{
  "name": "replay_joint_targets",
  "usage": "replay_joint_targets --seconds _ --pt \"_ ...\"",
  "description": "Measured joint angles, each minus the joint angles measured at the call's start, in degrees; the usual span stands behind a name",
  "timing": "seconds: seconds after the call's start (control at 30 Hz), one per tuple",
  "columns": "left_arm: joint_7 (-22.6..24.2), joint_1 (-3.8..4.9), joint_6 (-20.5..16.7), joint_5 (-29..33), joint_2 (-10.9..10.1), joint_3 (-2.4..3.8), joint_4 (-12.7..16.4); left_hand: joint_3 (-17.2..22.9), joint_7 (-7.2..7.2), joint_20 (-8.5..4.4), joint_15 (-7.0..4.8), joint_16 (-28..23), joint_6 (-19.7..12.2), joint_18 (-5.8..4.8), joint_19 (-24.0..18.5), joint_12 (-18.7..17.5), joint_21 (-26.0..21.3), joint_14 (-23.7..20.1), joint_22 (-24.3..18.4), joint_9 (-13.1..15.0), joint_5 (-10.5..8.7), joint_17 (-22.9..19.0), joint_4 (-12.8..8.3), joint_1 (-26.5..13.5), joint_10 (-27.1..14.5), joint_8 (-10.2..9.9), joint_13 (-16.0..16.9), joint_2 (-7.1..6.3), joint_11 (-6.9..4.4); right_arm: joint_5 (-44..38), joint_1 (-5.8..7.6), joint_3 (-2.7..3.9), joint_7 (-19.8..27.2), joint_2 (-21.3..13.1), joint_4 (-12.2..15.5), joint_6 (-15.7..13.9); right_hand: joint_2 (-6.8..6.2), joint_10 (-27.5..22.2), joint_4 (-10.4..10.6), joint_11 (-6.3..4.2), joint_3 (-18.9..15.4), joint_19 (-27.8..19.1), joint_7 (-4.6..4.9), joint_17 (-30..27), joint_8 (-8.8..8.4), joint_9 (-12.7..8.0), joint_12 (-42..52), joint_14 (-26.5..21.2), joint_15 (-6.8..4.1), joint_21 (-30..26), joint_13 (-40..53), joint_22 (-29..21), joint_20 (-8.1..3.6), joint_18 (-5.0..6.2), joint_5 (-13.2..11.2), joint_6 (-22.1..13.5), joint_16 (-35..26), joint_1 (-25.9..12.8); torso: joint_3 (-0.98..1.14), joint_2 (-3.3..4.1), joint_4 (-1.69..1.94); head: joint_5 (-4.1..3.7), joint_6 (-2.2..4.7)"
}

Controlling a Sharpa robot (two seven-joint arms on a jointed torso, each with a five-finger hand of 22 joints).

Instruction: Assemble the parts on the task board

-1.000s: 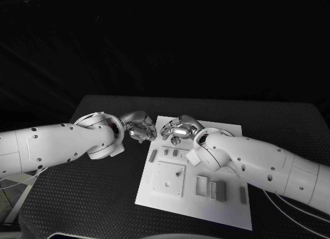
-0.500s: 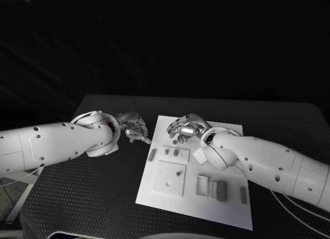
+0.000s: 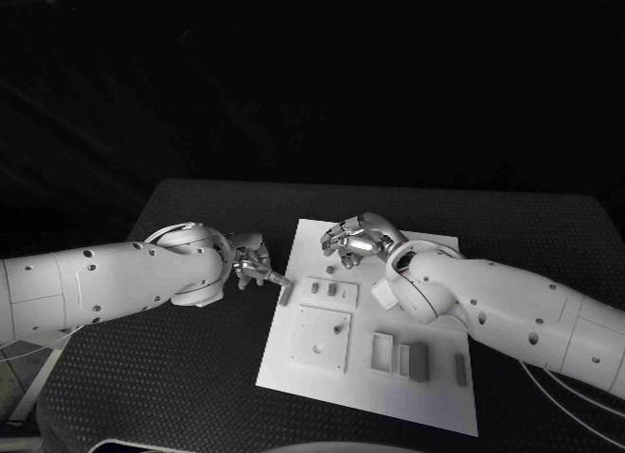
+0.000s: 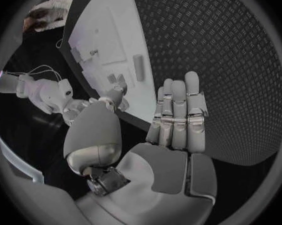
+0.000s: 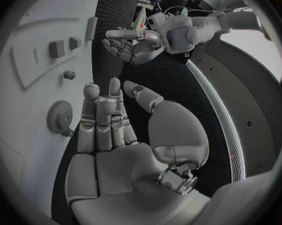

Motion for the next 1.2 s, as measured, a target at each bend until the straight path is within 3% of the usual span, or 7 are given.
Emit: replay_joint_targets --seconds 0.1,0.2,0.3,0.43,0.97,1.1,1.2 --pt "-0.78 -0.67 0.81 0.07 0.16 -0.04 -0.11 0.08 -0.22 0.00 -0.13 0.00 0.22 0.01 0.00 0.00 0.00 -0.13 0.05 0.19 0.00 0.12 1.09 0.00 0.17 0.35 0.14 0.00 -0.17 -0.10 0.00 0.00 0.19 -0.16 0.05 -0.02 0.00 0.00 -0.04 0.00 -0.28 -0.08 0.00 0.00 -0.21 -0.04 0.00 0.00 0.00 0.00 0.00 0.00 0.08 -0.24 0.00 -0.01 0.00 0.00 0.00 -0.01 -0.01 -0.01 -0.03" --pt "-1.11 -0.81 1.28 0.42 0.38 -0.06 -0.20 0.25 -0.42 0.00 -0.21 0.15 0.41 0.14 0.00 0.00 0.00 -0.21 0.23 0.37 0.00 0.18 1.39 0.12 0.44 0.46 0.30 0.12 -0.44 -0.18 0.00 0.00 0.27 -0.21 0.06 -0.02 0.00 -0.01 -0.04 0.01 -0.28 -0.08 0.01 0.00 -0.21 -0.05 0.00 0.00 0.00 0.00 0.00 0.00 0.08 -0.27 0.00 -0.01 0.00 0.00 0.00 0.00 -0.02 -0.03 -0.06" --pt "-1.16 -0.81 1.66 0.92 0.62 -0.03 -0.19 0.15 -0.63 0.00 -0.21 0.24 0.62 0.24 0.00 0.22 0.00 -0.21 0.54 0.59 0.00 0.29 1.35 1.41 0.57 0.68 0.45 1.40 -0.57 -0.21 0.00 0.00 0.32 -0.22 0.06 -0.02 0.00 -0.01 -0.04 0.01 -0.28 -0.08 0.01 0.00 -0.21 -0.05 0.00 0.00 0.00 0.00 0.00 0.00 0.08 -0.30 0.00 -0.01 0.00 0.00 0.00 0.00 -0.02 -0.10 -0.08" --pt "-1.11 -0.81 2.53 1.54 0.82 -0.02 -0.17 -3.06 -1.23 0.00 -0.42 0.24 1.23 0.37 0.00 0.22 0.00 -0.41 1.07 0.94 0.00 0.35 0.54 3.46 1.36 1.05 0.82 3.46 -0.73 -0.26 0.00 0.00 0.36 -0.22 0.05 -0.02 0.00 -0.01 -0.04 0.01 -0.28 -0.09 0.00 0.00 -0.21 -0.05 0.00 -0.19 0.19 0.00 0.01 0.00 0.09 -0.34 0.00 -0.01 0.00 0.00 0.00 0.00 -0.02 -0.15 -0.10" --pt "-1.02 -1.47 4.50 2.14 2.34 -0.02 -0.35 -9.59 -1.64 -0.15 -0.42 0.54 2.09 0.68 -0.34 0.22 -0.22 -0.42 1.50 0.93 0.00 0.34 0.87 7.12 2.10 1.24 1.56 7.11 -1.06 -0.33 0.00 0.00 0.37 -0.17 0.05 0.03 0.00 0.01 -0.04 -0.01 -0.58 -0.09 -0.01 0.01 -0.21 -0.05 0.01 -0.19 0.19 0.00 0.01 0.00 0.10 -0.43 0.00 0.00 0.00 0.01 0.02 0.00 -0.01 -0.23 -0.19" --pt "-1.11 -1.72 4.56 2.01 2.68 -0.03 -0.69 -11.88 -2.12 -0.68 -0.76 0.86 3.20 0.67 0.20 0.67 -0.22 -0.07 1.66 0.92 0.00 0.37 2.58 7.99 3.41 1.24 2.25 7.91 -1.54 -0.34 0.00 0.00 0.37 -0.15 0.06 0.06 0.00 0.01 -0.04 -0.01 -0.58 -0.10 -0.02 0.01 -0.20 -0.05 0.01 -0.19 0.19 0.00 0.01 0.00 0.10 -0.42 0.00 0.00 0.00 0.01 0.02 0.00 -0.02 -0.26 -0.18" --pt "-1.23 -1.76 4.56 1.80 2.84 -0.03 -0.85 -14.93 -2.16 -0.88 -0.78 0.89 3.24 0.65 0.40 0.67 -0.22 -0.04 1.70 0.73 -0.23 0.37 5.49 10.89 3.43 1.24 2.93 8.51 -1.55 -0.34 0.00 0.00 0.37 -0.15 0.06 0.06 0.00 0.01 -0.04 -0.01 -0.58 -0.13 -0.10 0.01 -0.20 -0.05 0.01 -0.19 0.19 0.00 0.01 0.00 0.13 -0.41 0.00 -0.07 0.20 0.01 0.03 0.00 -0.02 -0.19 -0.15"
